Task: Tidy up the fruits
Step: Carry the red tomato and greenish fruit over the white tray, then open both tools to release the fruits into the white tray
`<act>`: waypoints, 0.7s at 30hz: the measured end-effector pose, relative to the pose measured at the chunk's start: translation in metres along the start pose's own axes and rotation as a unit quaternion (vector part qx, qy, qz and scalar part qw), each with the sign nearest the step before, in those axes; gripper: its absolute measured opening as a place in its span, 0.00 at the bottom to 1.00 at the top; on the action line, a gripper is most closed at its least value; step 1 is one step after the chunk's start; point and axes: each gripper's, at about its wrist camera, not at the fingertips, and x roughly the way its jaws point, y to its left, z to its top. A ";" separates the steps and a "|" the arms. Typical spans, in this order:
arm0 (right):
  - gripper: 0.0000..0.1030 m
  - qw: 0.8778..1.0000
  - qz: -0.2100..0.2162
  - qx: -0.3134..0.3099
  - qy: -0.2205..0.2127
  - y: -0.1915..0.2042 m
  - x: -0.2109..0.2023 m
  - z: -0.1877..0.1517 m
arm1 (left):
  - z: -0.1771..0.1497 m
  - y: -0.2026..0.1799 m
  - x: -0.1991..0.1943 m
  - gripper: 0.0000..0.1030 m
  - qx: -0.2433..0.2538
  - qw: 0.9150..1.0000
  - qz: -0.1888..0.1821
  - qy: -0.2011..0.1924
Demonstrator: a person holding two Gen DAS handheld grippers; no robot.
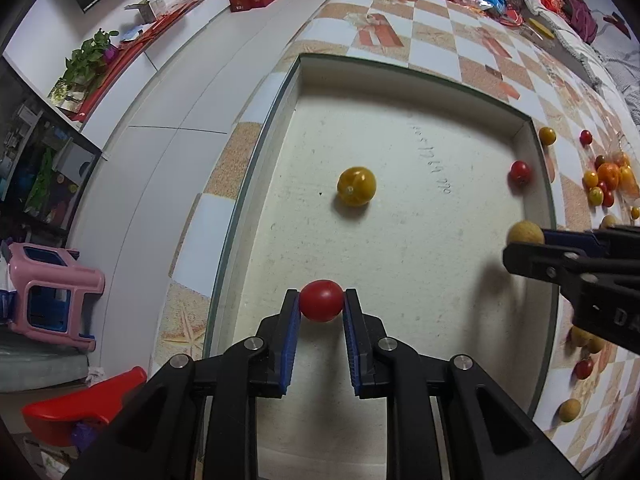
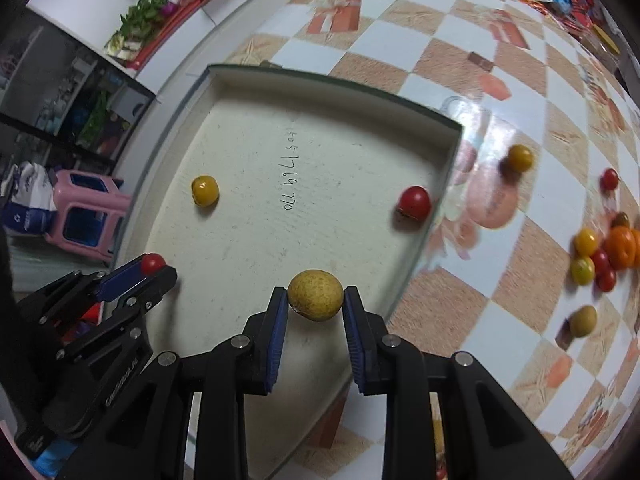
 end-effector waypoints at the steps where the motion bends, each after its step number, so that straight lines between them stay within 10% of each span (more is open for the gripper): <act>1: 0.30 1.000 -0.004 -0.004 0.004 0.002 0.004 0.002 | -0.002 -0.001 0.002 0.21 0.005 1.000 0.004 0.000; 7: 0.32 0.999 -0.030 -0.034 0.026 0.013 0.020 0.006 | -0.009 -0.006 0.007 0.23 0.016 1.000 0.005 0.007; 11: 0.54 0.998 -0.023 -0.045 0.029 0.021 0.021 0.008 | -0.011 -0.004 0.006 0.67 0.010 1.000 0.018 -0.004; 17: 0.84 0.999 -0.007 -0.032 0.006 0.025 0.009 0.014 | -0.014 0.000 0.006 0.67 0.012 1.000 0.028 0.003; 21: 0.85 0.999 -0.011 -0.007 -0.033 0.012 -0.018 0.014 | -0.015 -0.001 0.001 0.67 0.013 0.999 0.030 0.009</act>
